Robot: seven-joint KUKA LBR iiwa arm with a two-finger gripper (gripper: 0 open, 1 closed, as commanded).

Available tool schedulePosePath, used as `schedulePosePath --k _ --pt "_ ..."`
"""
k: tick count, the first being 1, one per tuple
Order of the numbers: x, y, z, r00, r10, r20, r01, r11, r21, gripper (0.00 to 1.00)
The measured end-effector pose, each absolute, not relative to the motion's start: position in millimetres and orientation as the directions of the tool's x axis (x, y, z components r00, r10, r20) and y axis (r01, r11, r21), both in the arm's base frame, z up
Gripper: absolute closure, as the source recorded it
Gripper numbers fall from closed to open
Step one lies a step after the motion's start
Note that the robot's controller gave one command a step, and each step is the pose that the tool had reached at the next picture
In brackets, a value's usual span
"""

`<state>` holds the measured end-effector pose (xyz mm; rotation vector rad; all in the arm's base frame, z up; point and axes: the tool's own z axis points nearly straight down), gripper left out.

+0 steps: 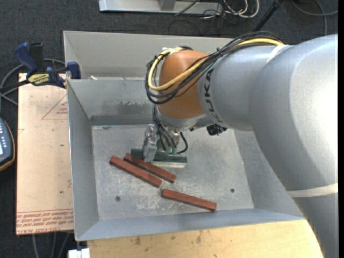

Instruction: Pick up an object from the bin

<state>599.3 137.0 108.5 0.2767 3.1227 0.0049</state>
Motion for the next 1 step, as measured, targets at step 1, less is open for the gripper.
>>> schedulePosePath --k 1 --pt "600.8 137.5 149.0 -0.985 0.173 -0.006 0.173 0.985 0.004 1.00"
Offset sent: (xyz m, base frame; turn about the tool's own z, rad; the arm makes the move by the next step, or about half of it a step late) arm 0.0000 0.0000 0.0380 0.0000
